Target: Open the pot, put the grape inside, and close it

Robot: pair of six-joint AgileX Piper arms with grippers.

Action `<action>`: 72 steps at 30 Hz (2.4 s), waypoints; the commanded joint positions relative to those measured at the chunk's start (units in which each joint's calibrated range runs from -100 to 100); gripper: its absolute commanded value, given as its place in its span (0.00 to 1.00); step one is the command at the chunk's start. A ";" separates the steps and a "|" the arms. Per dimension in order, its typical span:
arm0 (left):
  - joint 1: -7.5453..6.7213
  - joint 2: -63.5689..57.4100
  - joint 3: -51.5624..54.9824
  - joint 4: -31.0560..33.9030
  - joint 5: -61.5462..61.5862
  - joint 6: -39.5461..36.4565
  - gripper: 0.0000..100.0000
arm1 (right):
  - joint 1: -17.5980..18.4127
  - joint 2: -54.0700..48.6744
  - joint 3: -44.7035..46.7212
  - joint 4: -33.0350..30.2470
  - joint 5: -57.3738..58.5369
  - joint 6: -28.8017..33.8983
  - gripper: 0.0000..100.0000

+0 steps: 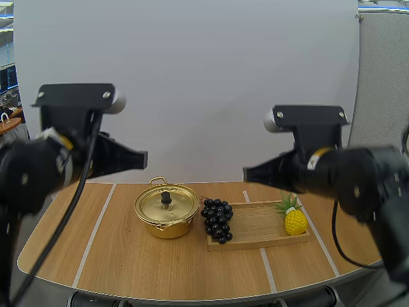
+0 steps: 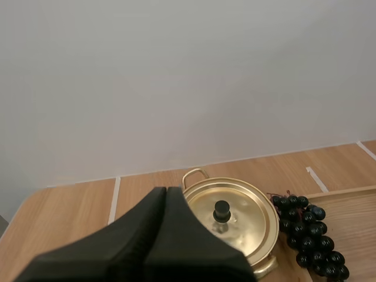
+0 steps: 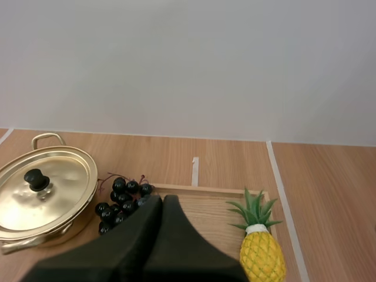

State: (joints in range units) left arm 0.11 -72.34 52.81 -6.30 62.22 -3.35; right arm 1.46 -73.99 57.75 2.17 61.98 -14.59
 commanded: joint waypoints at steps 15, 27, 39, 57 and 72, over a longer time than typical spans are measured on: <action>-0.11 15.13 -2.88 -2.01 -3.38 -0.53 0.97 | -0.05 21.96 -11.82 -2.17 6.06 -0.23 0.33; -0.11 20.82 -2.88 -3.92 -0.57 13.58 1.00 | -0.05 21.96 -11.82 -2.17 6.17 -0.27 1.00; -0.14 43.45 -9.16 -16.37 0.58 32.97 1.00 | -0.05 21.96 -11.82 -2.17 4.72 -0.27 1.00; -2.41 69.13 -24.58 -14.60 5.92 33.01 1.00 | -0.05 21.96 -11.82 -2.17 3.39 -0.27 1.00; -2.41 76.16 -24.63 -13.77 2.83 33.01 1.00 | -0.05 21.96 -11.82 -2.17 3.39 -0.27 1.00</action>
State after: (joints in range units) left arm -2.12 1.36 28.74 -20.62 67.72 29.77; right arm 1.46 -51.70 46.60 0.00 66.52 -14.59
